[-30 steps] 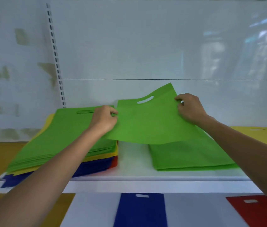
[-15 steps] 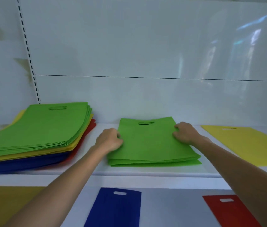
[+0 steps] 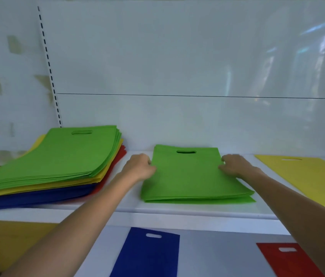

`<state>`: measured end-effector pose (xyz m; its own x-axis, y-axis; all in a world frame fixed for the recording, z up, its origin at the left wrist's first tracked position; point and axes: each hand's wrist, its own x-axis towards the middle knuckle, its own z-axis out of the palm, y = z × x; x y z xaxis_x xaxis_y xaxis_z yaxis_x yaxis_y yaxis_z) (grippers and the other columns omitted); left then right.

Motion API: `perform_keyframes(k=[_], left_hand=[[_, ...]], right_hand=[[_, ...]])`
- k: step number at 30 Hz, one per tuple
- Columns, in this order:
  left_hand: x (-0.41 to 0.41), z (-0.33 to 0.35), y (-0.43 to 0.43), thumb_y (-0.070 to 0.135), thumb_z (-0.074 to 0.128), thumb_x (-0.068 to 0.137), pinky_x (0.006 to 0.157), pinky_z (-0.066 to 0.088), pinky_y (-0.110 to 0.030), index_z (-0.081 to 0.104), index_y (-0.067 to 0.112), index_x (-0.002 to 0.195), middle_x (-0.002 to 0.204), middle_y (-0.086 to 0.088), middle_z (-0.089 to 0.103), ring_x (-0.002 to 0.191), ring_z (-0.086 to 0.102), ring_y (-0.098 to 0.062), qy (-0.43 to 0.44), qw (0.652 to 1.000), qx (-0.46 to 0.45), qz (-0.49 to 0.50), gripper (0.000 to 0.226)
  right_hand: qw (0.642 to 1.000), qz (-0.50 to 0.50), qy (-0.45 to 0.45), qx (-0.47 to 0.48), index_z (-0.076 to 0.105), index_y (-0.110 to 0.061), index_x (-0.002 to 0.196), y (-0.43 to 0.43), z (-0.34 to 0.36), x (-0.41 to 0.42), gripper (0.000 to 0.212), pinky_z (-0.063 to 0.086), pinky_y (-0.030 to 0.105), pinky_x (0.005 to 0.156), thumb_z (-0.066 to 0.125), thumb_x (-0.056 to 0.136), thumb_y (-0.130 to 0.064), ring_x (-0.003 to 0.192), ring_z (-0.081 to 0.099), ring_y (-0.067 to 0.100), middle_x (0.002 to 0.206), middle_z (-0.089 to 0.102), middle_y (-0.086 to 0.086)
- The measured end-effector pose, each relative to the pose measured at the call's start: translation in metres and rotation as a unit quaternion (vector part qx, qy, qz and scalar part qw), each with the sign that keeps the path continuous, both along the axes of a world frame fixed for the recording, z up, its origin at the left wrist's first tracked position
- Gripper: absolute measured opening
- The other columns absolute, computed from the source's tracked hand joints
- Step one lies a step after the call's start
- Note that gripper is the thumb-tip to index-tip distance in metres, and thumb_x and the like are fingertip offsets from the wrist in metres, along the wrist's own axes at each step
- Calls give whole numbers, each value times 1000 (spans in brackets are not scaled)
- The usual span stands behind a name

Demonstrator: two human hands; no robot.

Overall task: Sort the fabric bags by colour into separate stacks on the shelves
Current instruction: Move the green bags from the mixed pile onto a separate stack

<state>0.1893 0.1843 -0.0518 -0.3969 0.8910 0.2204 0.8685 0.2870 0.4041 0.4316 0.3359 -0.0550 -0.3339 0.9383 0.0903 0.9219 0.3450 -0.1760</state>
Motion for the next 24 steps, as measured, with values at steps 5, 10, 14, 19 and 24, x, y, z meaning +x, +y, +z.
perform_keyframes(k=[5,10,14,19,24], left_hand=[[-23,47,-20,24,57,83,77,45,-29,60,26,85,85,-3,58,82,54,-18,1,998,53,-22,4],[-84,67,-64,25,56,85,89,42,-28,63,19,115,115,-7,60,108,56,-23,-5,998,64,22,31],[-154,65,-109,22,56,88,99,41,-30,59,14,122,130,-9,55,119,51,-24,-5,995,48,87,35],[-237,55,-160,18,54,88,92,42,-30,64,12,114,123,-13,60,115,53,-28,11,987,8,159,28],[-286,29,-180,37,60,87,71,42,-29,65,4,97,94,-11,64,94,60,-27,-5,983,-32,180,35]], right_hand=[[992,56,96,61,47,-1,132,-33,37,-48,42,36,35,104,48,94,-19,129,41,29,138,47,16],[982,112,127,83,47,-6,134,-61,66,-125,44,36,35,104,50,93,-23,129,41,26,139,47,12],[977,136,150,62,48,-11,133,-82,72,-193,44,38,37,104,50,92,-24,127,43,25,137,47,11],[975,156,152,44,48,-7,129,-108,62,-269,41,40,33,96,52,91,-21,120,46,29,130,51,16],[984,158,85,-9,56,-2,83,-137,50,-321,38,39,27,78,41,98,-34,99,54,29,104,55,18]])
